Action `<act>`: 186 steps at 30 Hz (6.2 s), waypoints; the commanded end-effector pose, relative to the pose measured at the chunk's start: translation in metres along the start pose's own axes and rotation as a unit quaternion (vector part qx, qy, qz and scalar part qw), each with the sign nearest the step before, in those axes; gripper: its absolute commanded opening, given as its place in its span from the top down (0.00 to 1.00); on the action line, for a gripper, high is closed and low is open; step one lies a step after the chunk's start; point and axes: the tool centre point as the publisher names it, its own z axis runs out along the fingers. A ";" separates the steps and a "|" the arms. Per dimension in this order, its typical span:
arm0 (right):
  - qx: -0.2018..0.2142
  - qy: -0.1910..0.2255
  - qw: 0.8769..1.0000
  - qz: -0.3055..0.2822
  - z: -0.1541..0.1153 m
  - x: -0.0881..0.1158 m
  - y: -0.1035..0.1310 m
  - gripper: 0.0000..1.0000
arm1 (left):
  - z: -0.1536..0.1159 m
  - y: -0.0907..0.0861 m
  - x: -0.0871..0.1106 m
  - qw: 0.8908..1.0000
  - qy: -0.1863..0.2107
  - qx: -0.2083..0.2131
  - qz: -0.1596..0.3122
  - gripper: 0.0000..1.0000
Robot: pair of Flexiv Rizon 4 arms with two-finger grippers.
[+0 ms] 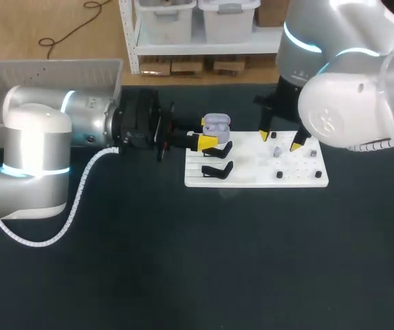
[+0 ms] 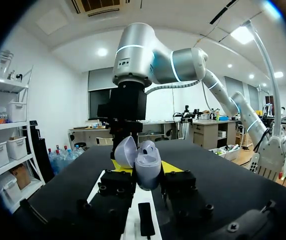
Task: Pick up each earbud case from the left stands, insert the matching earbuds, close the lid, and place the case in the box.
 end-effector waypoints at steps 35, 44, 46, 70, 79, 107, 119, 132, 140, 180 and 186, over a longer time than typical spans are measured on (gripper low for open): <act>-0.005 -0.062 0.998 -0.022 0.027 -0.002 -0.002 0.46 | 0.000 -0.001 0.000 1.000 0.000 -0.003 0.001 1.00; -0.003 -0.083 0.996 -0.016 0.026 -0.006 -0.004 0.45 | 0.000 -0.001 0.000 1.000 0.000 -0.003 0.001 1.00; -0.006 -0.093 0.996 -0.016 0.022 -0.006 -0.003 0.44 | 0.000 -0.001 0.000 1.000 0.000 -0.003 0.001 1.00; -0.007 -0.097 0.995 -0.011 0.034 -0.010 -0.003 0.50 | 0.000 -0.001 0.000 1.000 0.000 -0.003 0.001 1.00; -0.008 -0.100 0.995 -0.010 0.035 -0.013 -0.002 0.55 | 0.000 -0.001 0.000 1.000 0.000 -0.003 0.001 1.00; -0.008 -0.093 0.996 -0.002 0.043 -0.017 -0.005 0.63 | 0.000 -0.001 0.000 1.000 0.000 -0.003 0.001 1.00; -0.009 -0.086 0.996 -0.008 0.045 -0.016 -0.002 0.69 | 0.000 -0.001 0.000 1.000 0.000 -0.003 0.001 1.00; -0.012 -0.085 0.996 -0.013 0.045 -0.017 -0.001 0.86 | 0.000 -0.001 0.000 1.000 0.000 -0.003 0.001 1.00; -0.013 -0.088 0.996 -0.012 0.041 -0.018 -0.002 1.00 | 0.000 -0.001 0.000 1.000 0.000 -0.003 0.001 1.00; -0.122 0.058 0.942 -0.308 -0.167 0.056 0.072 1.00 | 0.000 -0.001 0.000 1.000 0.000 -0.003 0.001 1.00; -0.130 0.092 0.930 -0.331 -0.163 0.074 0.095 1.00 | 0.000 -0.001 0.000 1.000 0.000 -0.003 0.001 1.00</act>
